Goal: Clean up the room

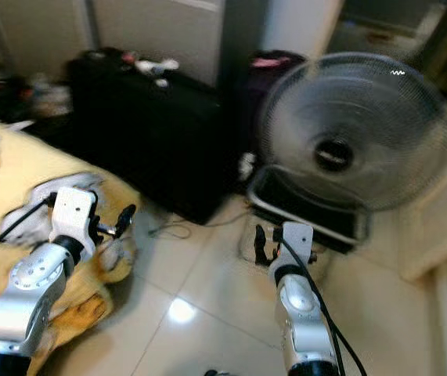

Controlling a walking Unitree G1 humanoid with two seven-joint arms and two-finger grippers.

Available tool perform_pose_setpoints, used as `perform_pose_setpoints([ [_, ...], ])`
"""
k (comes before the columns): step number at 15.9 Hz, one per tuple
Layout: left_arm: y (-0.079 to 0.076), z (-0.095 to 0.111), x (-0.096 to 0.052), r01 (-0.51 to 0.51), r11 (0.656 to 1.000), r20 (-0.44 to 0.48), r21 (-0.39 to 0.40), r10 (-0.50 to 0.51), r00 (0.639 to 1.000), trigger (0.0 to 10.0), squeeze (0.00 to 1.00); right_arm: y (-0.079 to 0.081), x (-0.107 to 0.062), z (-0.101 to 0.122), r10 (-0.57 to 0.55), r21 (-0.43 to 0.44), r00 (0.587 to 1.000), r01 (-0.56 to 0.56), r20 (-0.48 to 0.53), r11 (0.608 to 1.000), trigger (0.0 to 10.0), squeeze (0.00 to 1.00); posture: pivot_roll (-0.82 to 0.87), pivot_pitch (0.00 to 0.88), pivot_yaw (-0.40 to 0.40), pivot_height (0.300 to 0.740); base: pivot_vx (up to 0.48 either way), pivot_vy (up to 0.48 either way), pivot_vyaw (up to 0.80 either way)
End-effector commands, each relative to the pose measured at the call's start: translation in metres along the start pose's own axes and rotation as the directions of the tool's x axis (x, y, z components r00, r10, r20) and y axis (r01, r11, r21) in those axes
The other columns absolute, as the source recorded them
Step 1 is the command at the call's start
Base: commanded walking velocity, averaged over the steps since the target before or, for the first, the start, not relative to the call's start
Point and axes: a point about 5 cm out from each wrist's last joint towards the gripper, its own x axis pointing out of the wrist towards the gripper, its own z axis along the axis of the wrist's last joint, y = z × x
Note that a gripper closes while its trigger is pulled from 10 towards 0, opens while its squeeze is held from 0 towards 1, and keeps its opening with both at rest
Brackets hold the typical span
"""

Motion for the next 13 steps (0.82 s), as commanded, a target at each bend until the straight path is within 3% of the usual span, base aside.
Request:
perform_pose_setpoints([
  [1,-0.001,0.001,0.001,0.011,1.000,0.007,-0.005,-0.011,1.000,10.0,0.02,-0.002,0.001,0.001,-0.008,-0.011,1.000,0.008,-0.001,1.000,10.0,0.00,0.03,0.000,-0.048,0.740,0.000,0.000,-0.80],
  [4,-0.002,0.001,0.001,0.015,1.000,0.010,-0.008,-0.014,1.000,10.0,0.02,-0.003,0.001,0.001,-0.007,-0.015,1.000,0.007,0.000,1.000,10.0,0.00,0.03,0.000,-0.047,0.740,0.000,0.000,-0.80],
  [9,-0.003,0.003,0.004,0.010,1.000,0.025,-0.016,-0.010,1.000,10.0,0.02,-0.007,0.004,0.009,-0.006,-0.048,0.999,0.008,0.037,0.999,10.0,0.00,0.02,0.000,-0.048,0.740,0.000,0.000,0.00],
  [13,-0.004,0.003,0.005,0.018,1.000,0.034,-0.011,-0.017,0.999,10.0,0.02,-0.009,0.008,0.010,-0.010,-0.056,0.999,0.012,0.038,0.998,10.0,0.00,0.02,0.000,-0.046,0.740,0.267,0.000,-0.76],
])
